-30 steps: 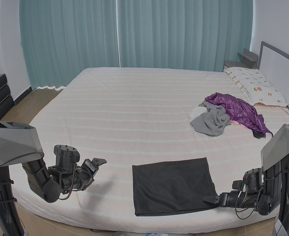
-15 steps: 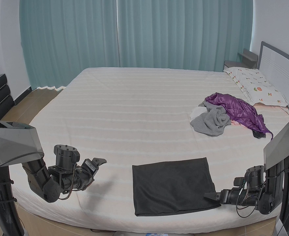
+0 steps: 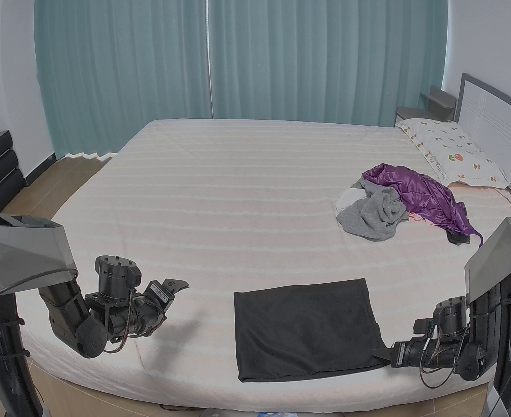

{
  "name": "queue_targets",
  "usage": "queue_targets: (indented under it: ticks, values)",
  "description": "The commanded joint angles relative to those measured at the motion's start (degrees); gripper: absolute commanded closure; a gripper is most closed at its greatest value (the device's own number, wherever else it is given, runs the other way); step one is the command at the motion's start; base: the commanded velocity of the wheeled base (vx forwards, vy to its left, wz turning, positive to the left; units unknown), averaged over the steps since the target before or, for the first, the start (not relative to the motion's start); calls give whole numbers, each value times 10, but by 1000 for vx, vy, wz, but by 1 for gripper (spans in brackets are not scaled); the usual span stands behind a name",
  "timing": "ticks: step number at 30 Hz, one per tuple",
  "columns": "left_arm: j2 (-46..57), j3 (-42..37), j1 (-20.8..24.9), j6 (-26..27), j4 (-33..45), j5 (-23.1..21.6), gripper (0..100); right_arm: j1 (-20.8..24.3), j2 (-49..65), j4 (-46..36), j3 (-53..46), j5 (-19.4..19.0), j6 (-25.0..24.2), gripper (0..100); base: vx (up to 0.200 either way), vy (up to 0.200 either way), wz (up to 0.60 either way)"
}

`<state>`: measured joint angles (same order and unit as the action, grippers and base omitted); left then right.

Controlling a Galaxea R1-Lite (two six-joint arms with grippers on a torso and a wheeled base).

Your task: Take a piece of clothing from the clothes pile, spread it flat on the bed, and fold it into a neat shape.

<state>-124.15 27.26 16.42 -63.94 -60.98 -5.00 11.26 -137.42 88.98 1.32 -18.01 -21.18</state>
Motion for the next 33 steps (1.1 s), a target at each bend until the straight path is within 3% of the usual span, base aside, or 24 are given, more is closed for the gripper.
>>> queue_targets:
  ticks: [1, 5, 18, 19, 26, 30, 33]
  values:
    - [-1, 0, 0, 0, 0, 0, 0, -12, -2, 10, -11, 1, 15, 100, 0, 0, 0]
    - [-1, -1, 0, 0, 0, 0, 0, -22, 1, 10, -13, 19, 19, 100, 0, 0, 0]
    - [0, -1, 0, -1, 0, 0, 0, -30, 7, 8, -13, 21, 21, 100, 0, 0, 0]
    - [0, -1, 0, -1, 0, 0, 0, -33, 8, 7, -13, 20, 24, 0, 0, 0, 0]
    - [-1, 0, -1, -1, 0, 0, 0, -34, 25, 8, 18, 17, 13, 0, 0, 0, 0]
    - [-1, 0, -1, -1, 0, 0, 0, -23, 17, 1, 118, 24, -55, 0, 0, 0, 0]
    - [-1, 0, -1, -1, 0, 0, 0, -20, 10, -11, 142, 28, -65, 0, 0, 0, 0]
